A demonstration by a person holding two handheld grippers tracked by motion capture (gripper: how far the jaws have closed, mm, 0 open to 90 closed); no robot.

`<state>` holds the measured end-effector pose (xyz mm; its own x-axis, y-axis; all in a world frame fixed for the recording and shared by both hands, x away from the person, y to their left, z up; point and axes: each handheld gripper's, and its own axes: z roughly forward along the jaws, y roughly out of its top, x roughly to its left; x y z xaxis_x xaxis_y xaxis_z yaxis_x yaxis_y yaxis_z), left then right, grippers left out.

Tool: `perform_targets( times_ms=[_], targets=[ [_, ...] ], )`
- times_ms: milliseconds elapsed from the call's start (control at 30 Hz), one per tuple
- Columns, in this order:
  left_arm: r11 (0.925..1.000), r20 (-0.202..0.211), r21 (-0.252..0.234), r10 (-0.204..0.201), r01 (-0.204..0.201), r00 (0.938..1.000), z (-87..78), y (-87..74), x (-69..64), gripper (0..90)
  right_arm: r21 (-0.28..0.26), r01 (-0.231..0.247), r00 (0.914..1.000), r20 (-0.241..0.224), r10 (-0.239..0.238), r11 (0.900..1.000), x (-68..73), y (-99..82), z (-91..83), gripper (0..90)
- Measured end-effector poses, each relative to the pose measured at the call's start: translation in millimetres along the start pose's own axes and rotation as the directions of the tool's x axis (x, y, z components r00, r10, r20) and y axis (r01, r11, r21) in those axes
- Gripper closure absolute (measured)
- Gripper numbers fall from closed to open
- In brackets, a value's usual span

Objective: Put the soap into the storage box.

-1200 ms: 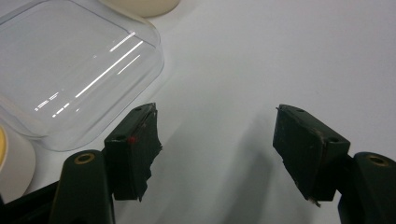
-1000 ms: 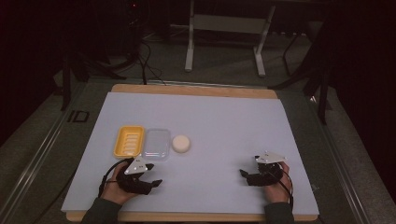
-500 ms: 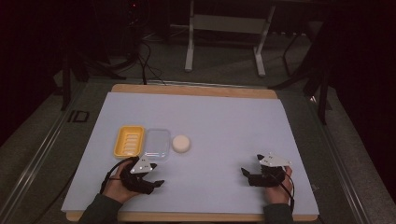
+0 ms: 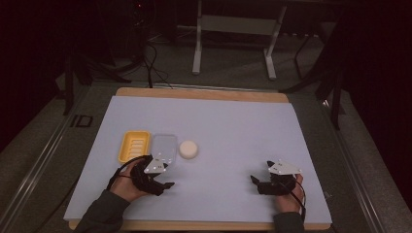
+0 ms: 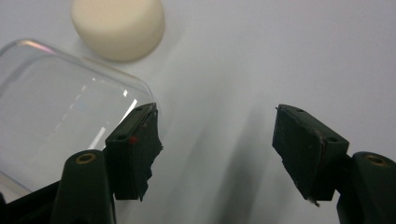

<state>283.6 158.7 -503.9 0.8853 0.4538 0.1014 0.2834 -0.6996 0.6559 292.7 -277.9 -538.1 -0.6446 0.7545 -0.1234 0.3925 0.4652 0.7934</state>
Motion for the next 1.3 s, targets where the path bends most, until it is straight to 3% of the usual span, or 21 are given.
perform_targets(
  times_ms=[400, 800, 1300],
  targets=[
    [0.9996, -0.044, 0.01, 0.027, -0.026, 0.9987, -6.8, 17.2, 10.4, 31.6, 0.001, 0.001, 1.0, -0.001, -0.001, 1.0, 0.3, -0.1, -0.6, 14.0],
    [0.9997, -0.024, 0.012, 0.022, -0.022, 0.9995, -10.2, 29.2, 26.3, 28.3, -0.003, -0.001, 1.0, -0.004, 0.001, 1.0, 0.1, -0.2, -1.2, 14.0],
    [0.9979, -0.038, 0.051, 0.043, -0.041, 0.9984, -10.5, 41.3, 40.0, 27.9, -0.005, 0.002, 1.0, -0.006, -0.002, 1.0, 0.1, -0.3, -1.5, 14.0]
  ],
)
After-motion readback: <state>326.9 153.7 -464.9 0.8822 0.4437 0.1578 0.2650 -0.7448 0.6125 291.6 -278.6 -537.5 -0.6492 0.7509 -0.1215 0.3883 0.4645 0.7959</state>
